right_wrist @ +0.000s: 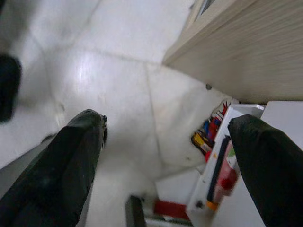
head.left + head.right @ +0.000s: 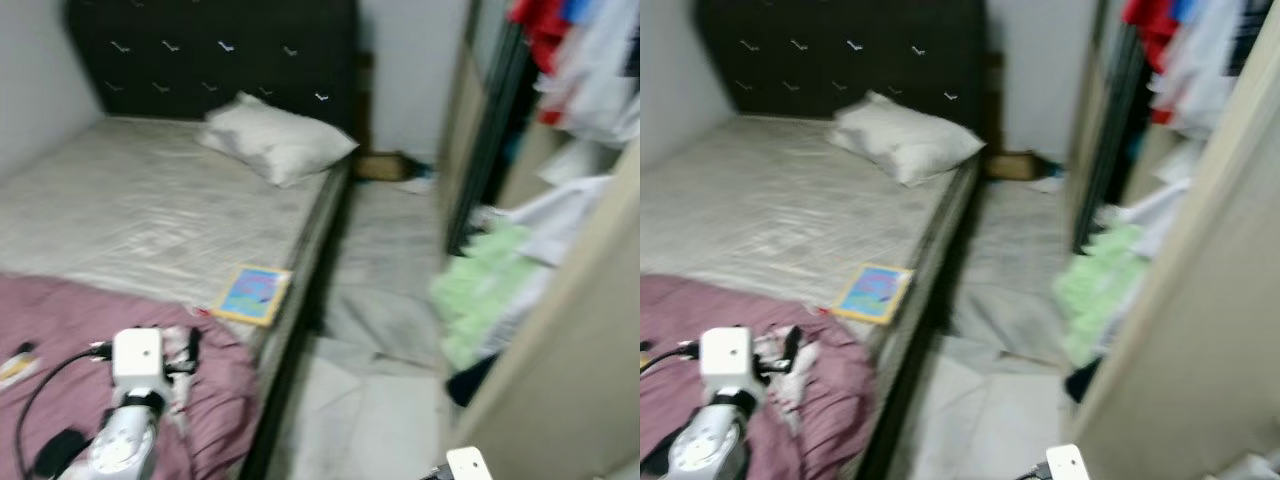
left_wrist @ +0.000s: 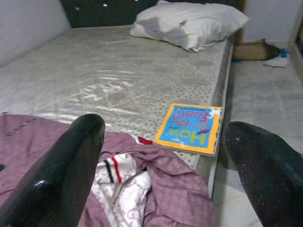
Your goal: Clean up the room
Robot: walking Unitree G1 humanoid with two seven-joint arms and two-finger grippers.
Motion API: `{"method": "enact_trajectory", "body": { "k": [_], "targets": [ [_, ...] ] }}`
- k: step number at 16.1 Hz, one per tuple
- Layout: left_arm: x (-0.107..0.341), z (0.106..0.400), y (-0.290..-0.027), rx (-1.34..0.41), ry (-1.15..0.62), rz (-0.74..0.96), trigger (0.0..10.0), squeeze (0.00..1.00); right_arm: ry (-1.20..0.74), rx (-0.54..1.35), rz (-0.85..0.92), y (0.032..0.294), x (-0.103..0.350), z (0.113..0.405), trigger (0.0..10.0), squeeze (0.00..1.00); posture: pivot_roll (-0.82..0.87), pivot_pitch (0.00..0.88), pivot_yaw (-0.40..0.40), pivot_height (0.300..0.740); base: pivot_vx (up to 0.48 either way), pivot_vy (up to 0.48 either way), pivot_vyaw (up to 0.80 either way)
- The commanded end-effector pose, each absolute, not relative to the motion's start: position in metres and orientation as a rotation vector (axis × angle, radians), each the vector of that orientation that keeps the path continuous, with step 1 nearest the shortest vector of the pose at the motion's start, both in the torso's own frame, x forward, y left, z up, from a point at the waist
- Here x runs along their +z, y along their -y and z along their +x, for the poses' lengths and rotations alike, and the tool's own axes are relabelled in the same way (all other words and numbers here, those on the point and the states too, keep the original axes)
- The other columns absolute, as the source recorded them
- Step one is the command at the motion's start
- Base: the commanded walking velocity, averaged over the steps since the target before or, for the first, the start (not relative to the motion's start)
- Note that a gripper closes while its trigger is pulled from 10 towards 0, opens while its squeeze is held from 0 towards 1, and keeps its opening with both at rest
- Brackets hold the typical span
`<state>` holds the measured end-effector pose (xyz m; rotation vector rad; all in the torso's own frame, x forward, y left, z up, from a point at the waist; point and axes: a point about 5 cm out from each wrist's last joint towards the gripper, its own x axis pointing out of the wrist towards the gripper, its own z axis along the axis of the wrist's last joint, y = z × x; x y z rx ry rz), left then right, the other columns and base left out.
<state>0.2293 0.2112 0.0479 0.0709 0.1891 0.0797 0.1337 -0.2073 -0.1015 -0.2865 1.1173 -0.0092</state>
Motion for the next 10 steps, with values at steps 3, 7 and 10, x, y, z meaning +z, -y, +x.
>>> {"method": "enact_trajectory", "body": {
  "k": [3, 7, 10],
  "targets": [
    [0.053, 0.233, -0.211, 0.059, -0.18, 0.085, 10.0, 0.0, -1.097, 0.08, -0.364, 0.188, -0.101, 0.145, 10.0, 0.0, 0.03, 0.003, 0.02, 0.74, 0.0, 0.0, 0.8],
    [0.058, 0.241, -0.203, 0.026, -0.159, 0.088, 10.0, 0.0, -1.074, 0.123, -0.401, 0.171, -0.098, 0.156, 10.0, 0.0, 0.03, 0.002, 0.02, 0.74, 0.0, 0.0, 0.8],
    [0.058, 0.242, -0.202, 0.018, -0.16, 0.089, 10.0, 0.0, -1.059, 0.167, -0.428, 0.157, -0.098, 0.159, 10.0, 0.0, 0.03, 0.002, 0.022, 0.74, 0.0, 0.0, 0.8]
  ]
}}
